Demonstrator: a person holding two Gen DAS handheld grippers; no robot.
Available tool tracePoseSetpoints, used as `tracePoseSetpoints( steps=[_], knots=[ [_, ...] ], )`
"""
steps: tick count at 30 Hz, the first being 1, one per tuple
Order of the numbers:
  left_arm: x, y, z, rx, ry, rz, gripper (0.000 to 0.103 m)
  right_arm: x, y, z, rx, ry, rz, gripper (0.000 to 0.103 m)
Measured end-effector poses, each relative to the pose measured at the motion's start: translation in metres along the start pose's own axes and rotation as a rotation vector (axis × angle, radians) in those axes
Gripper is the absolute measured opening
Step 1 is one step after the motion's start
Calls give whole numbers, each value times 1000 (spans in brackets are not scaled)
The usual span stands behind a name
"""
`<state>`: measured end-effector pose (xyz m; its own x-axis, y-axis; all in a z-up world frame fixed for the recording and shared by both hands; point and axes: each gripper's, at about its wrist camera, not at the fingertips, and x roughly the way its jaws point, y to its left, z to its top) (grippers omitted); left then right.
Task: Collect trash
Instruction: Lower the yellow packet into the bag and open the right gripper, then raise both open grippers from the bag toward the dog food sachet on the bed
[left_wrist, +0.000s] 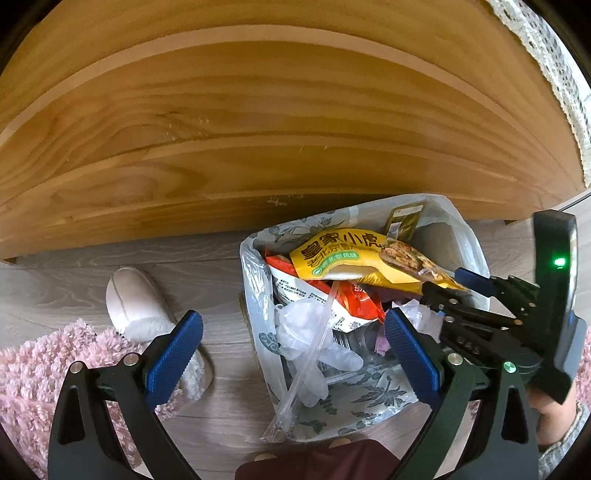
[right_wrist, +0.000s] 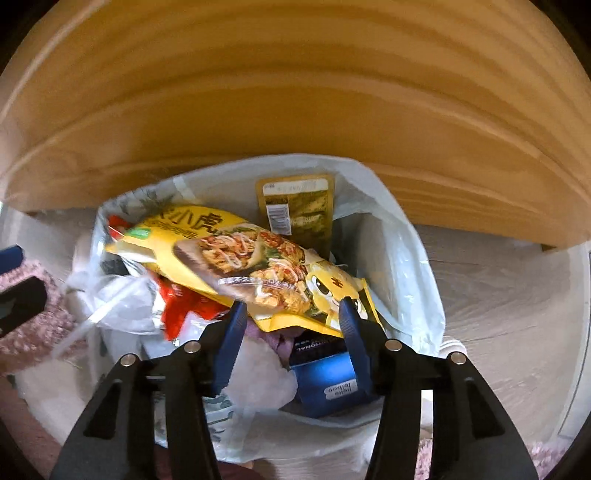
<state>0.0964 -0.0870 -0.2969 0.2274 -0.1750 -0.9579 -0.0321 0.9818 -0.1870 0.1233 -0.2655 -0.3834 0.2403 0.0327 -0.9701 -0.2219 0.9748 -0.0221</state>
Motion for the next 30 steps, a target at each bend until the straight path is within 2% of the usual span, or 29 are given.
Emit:
tracePoseSetpoints(
  steps=[2, 6, 11, 14, 17, 20, 30],
  knots=[
    [-2, 0, 1, 0, -6, -4, 95, -9, -2, 0, 14, -13, 20, 61],
    [-6, 0, 3, 0, -18, -15, 95, -30, -4, 2, 23, -48, 56, 72],
    [-10, 1, 3, -8, -28, -26, 95, -51, -6, 2, 37, -92, 81, 78],
    [-15, 2, 2, -13, -44, -36, 95, -63, -11, -2, 58, -120, 94, 85],
    [-23, 2, 2, -17, -77, -44, 95, -74, -17, -5, 78, -148, 115, 87],
    [-30, 2, 1, -20, -100, -66, 95, -85, -20, -8, 83, -196, 106, 95],
    [-56, -7, -4, 30, -199, -89, 95, -110, -31, -18, 129, -275, 50, 95]
  ],
)
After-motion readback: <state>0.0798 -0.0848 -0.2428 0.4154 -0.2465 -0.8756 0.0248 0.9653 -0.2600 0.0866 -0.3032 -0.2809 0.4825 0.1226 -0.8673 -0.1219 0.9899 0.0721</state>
